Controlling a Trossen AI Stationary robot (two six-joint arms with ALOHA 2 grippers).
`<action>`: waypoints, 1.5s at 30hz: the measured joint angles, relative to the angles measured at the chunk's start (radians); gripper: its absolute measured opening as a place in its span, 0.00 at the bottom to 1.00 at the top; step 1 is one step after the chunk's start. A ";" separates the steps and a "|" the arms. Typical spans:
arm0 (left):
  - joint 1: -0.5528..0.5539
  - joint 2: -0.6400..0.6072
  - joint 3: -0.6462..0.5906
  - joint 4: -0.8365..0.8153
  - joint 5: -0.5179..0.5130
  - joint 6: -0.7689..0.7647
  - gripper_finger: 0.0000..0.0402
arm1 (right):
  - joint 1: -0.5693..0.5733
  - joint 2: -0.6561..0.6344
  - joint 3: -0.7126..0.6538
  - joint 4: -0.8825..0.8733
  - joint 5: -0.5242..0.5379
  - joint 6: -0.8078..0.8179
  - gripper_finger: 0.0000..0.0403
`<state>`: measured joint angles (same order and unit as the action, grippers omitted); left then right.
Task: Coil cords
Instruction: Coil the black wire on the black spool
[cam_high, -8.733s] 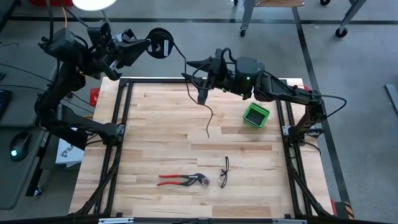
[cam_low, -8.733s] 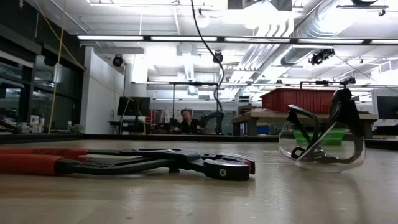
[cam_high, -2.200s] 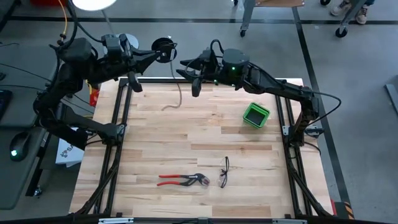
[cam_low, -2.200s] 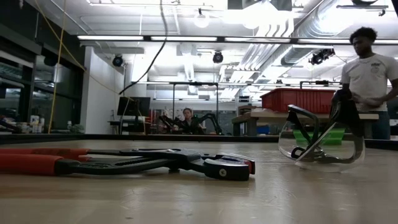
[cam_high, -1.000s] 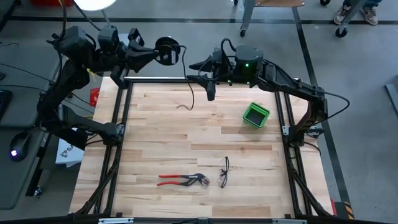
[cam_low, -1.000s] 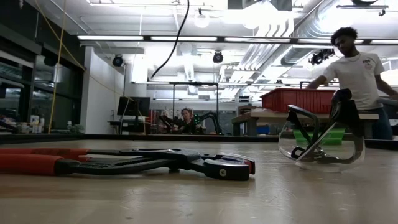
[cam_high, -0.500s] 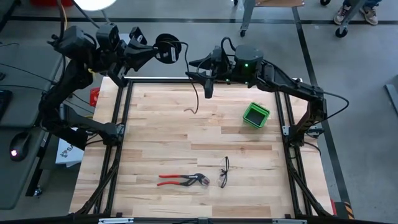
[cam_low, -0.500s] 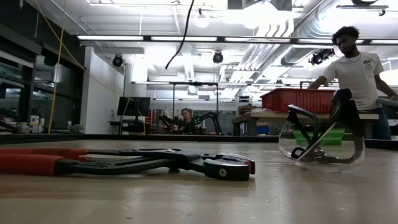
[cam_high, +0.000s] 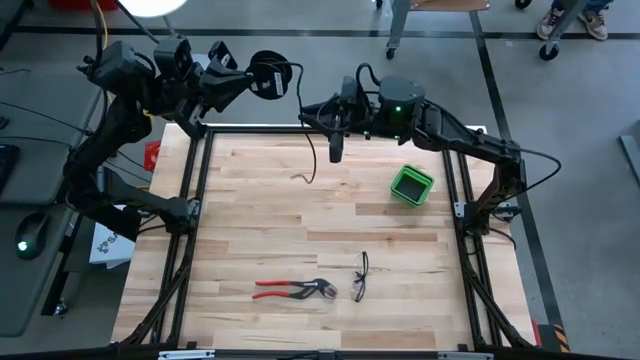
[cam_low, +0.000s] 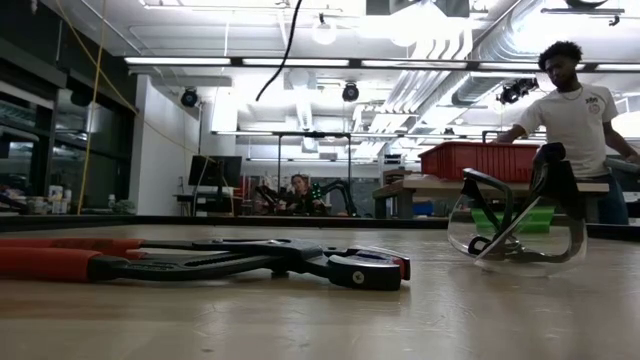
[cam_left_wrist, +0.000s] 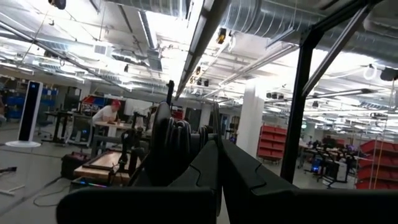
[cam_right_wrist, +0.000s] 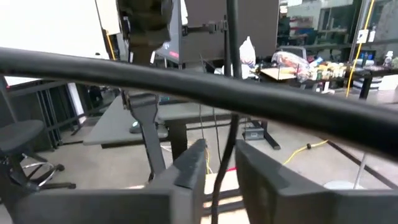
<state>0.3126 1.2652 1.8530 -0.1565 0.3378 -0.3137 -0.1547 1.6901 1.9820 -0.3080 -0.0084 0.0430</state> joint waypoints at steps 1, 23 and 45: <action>0.000 0.001 0.000 0.000 -0.001 0.000 0.00 | 0.000 0.000 0.000 0.003 0.000 -0.005 0.13; 0.016 0.089 0.000 0.112 -0.143 -0.259 0.00 | 0.112 0.066 0.000 0.183 0.018 -0.062 0.00; -0.046 0.180 0.000 0.202 -0.085 -0.829 0.00 | 0.106 0.100 0.000 0.309 0.125 -0.077 0.00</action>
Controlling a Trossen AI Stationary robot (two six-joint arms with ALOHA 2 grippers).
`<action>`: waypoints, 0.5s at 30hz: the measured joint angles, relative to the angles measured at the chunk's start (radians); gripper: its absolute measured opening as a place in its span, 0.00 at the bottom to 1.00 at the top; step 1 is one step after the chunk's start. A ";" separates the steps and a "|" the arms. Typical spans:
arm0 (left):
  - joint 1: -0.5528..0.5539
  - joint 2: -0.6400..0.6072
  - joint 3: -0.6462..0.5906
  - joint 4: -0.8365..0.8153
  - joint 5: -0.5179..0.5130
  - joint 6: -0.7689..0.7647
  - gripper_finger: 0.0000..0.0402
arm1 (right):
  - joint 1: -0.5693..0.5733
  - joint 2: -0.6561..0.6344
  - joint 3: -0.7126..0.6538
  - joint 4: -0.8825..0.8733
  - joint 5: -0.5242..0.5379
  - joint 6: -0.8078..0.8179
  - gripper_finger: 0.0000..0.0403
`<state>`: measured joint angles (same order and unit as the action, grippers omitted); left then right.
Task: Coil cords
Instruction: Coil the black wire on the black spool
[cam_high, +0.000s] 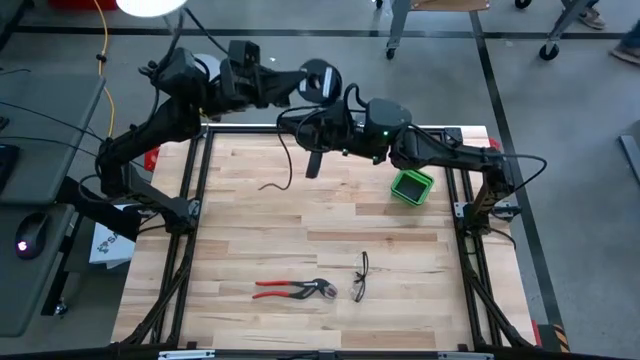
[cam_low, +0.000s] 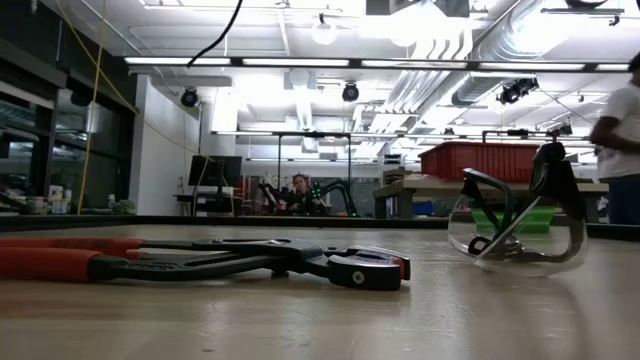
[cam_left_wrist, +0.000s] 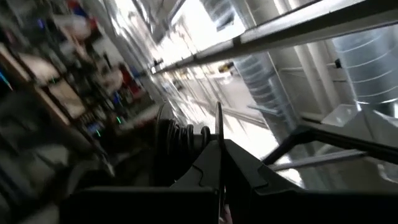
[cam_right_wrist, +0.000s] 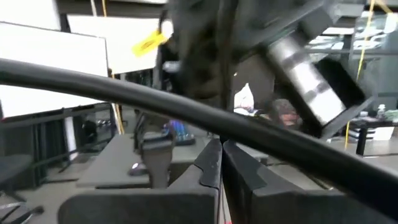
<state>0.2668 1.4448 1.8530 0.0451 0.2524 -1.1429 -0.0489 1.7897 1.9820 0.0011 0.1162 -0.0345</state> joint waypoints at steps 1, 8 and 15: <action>-0.007 0.000 0.000 -0.007 0.002 -0.010 0.00 | -0.005 0.000 0.000 0.010 -0.001 0.000 0.00; -0.034 -0.003 0.001 -0.057 -0.006 0.016 0.00 | -0.010 0.000 -0.001 0.025 -0.014 0.004 0.00; -0.019 -0.024 0.001 -0.070 -0.047 0.119 0.00 | -0.003 0.000 -0.001 0.016 -0.012 -0.004 0.00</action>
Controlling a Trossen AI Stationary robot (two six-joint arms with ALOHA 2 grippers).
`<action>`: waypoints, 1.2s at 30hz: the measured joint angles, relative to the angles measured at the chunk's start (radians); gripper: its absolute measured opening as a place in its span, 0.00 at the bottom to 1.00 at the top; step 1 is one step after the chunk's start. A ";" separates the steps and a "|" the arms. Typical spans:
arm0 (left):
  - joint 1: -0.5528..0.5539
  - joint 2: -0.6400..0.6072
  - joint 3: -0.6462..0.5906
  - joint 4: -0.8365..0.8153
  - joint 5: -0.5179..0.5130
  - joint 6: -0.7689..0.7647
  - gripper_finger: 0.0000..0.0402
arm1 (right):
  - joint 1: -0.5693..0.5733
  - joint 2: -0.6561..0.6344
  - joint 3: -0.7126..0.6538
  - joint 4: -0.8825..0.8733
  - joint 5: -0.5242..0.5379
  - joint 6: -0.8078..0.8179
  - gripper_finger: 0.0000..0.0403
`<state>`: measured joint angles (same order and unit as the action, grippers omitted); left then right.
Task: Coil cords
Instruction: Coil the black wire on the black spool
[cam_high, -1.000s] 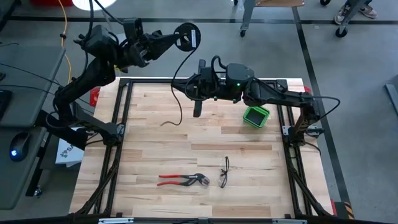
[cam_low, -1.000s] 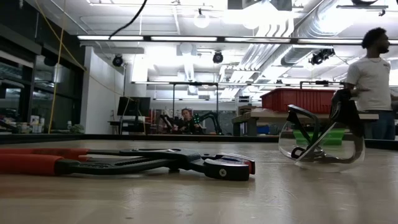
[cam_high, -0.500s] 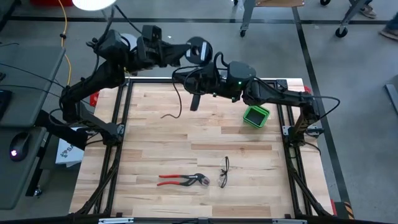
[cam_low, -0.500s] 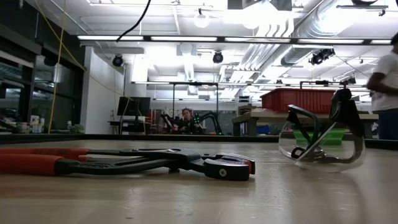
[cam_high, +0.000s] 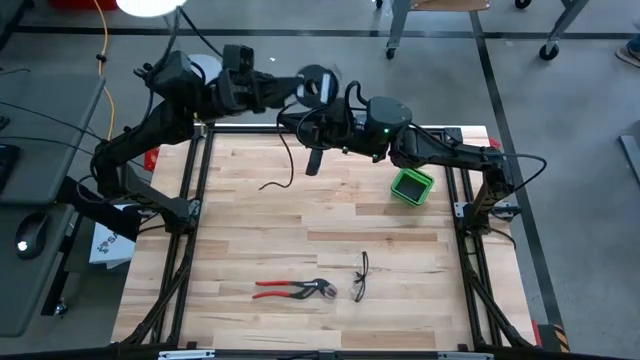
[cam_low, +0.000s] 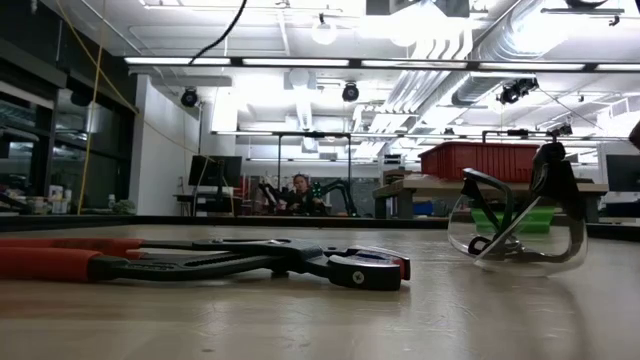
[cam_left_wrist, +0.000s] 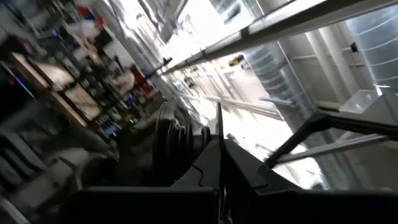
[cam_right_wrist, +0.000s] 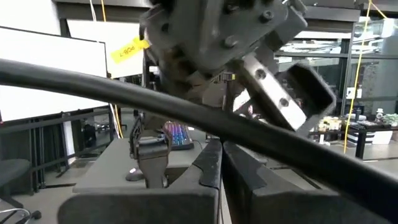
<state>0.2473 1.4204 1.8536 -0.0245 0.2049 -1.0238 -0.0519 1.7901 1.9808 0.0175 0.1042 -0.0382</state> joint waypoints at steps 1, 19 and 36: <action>0.007 -0.007 -0.001 0.000 -0.005 0.010 0.00 | 0.001 0.000 0.000 -0.002 0.000 -0.011 0.00; 0.053 -0.077 -0.001 -0.101 -0.064 0.087 0.00 | -0.004 -0.002 0.001 -0.054 0.028 -0.031 0.00; 0.120 -0.179 -0.001 -0.258 -0.007 0.356 0.00 | 0.018 -0.090 0.002 -0.152 0.111 -0.038 0.42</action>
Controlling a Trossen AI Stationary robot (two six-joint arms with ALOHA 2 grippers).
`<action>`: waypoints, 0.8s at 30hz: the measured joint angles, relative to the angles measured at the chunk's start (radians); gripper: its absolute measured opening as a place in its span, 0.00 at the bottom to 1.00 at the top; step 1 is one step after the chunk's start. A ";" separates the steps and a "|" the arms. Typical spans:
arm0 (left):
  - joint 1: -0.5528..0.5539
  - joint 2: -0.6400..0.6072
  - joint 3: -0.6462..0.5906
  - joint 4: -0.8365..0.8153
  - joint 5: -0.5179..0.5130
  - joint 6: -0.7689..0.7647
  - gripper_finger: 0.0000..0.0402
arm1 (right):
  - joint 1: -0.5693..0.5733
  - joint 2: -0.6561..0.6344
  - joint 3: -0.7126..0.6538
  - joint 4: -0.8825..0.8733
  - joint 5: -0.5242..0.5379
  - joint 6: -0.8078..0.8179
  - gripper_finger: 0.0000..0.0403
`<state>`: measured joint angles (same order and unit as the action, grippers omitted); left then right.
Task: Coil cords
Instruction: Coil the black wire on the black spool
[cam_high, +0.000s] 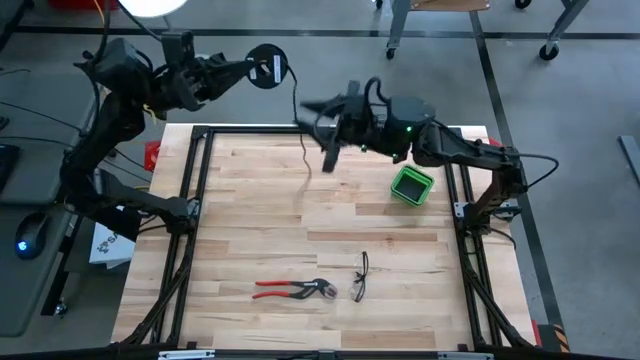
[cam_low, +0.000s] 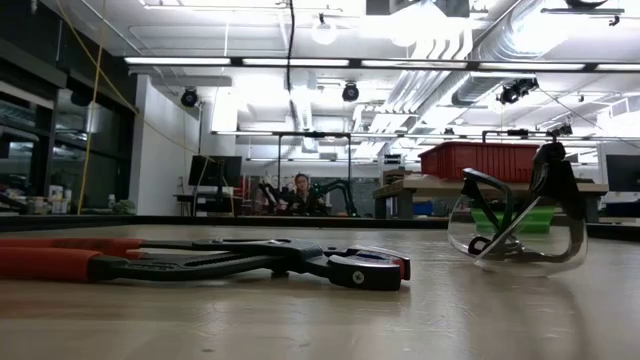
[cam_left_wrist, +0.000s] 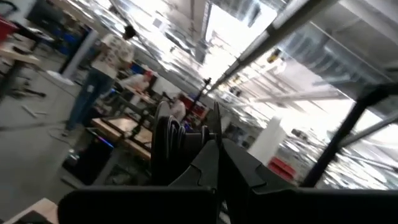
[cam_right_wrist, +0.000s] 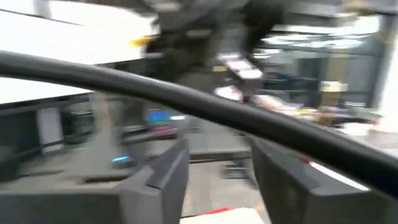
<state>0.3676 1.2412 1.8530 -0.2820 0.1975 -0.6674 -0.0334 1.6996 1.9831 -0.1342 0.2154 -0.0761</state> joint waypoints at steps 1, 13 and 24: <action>0.000 0.003 0.000 0.003 0.018 0.000 0.00 | -0.006 -0.001 0.000 0.002 0.046 0.000 0.45; -0.001 0.051 0.000 0.146 0.087 0.010 0.00 | -0.087 0.009 -0.001 0.002 -0.090 0.229 0.52; -0.002 0.055 0.000 0.236 0.089 -0.012 0.00 | -0.087 0.014 -0.001 0.002 -0.092 0.234 0.43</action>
<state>0.3659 1.2963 1.8530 -0.0464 0.2867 -0.6792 -0.1205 1.7138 1.9820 -0.1320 0.1232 0.1575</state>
